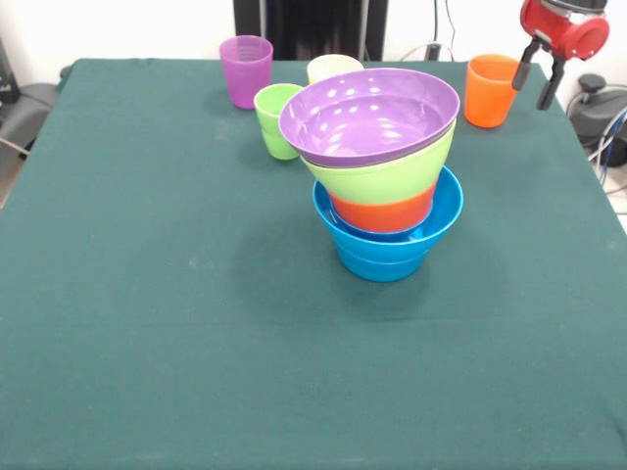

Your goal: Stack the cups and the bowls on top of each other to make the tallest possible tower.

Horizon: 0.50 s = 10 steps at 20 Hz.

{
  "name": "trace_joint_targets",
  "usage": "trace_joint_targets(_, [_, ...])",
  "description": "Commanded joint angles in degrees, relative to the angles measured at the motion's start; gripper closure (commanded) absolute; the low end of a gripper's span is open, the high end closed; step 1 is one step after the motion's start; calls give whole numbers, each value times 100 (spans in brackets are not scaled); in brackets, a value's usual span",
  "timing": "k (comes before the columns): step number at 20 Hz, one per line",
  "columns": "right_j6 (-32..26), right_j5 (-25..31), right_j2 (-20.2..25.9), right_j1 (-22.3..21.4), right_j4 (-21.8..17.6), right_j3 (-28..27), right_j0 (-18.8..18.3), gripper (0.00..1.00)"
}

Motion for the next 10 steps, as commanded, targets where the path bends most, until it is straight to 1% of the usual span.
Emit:
trace_joint_targets(1, [349,-574,549,-315,-552,233,-380,0])
trace_joint_targets(2, [358,-575,547,-309,-557,236,-379,0])
trace_joint_targets(4, [459,-537,473,-227,-559,211,-261,0])
trace_joint_targets(10, [711,-593,604,-36,-451,216,-146,0])
